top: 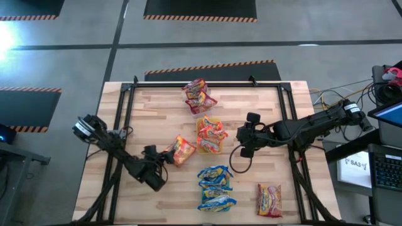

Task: Sort Maruchan noodles
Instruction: Put the orange noodle pack into the yellow bin

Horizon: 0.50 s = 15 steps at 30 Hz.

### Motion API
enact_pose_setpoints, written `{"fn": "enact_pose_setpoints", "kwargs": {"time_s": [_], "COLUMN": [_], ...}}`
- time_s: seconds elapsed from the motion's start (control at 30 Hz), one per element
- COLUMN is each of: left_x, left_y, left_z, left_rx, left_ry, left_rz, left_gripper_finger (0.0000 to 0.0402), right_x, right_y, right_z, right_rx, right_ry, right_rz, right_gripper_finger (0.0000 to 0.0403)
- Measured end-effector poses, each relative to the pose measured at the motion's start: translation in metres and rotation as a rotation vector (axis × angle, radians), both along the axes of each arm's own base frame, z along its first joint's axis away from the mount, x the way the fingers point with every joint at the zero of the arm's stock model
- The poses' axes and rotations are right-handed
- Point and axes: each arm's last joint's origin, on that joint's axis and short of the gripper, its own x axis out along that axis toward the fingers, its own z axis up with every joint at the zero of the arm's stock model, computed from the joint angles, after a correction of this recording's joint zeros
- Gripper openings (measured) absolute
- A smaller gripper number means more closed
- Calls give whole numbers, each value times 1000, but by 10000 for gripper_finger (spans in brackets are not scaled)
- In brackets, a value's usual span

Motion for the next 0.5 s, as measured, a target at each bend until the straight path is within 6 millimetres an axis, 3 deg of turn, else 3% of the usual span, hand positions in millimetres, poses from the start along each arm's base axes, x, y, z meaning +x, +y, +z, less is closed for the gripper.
{"fn": "enact_pose_setpoints", "kwargs": {"time_s": [0.5], "left_x": [2], "left_y": [3], "left_z": [-9], "left_rx": [-1], "left_ry": [-32], "left_rz": [-79], "left_gripper_finger": [268], "right_x": [0], "right_y": [0], "right_z": [0], "right_rx": [0], "right_ry": [0], "right_rz": [0], "right_gripper_finger": [167]}}
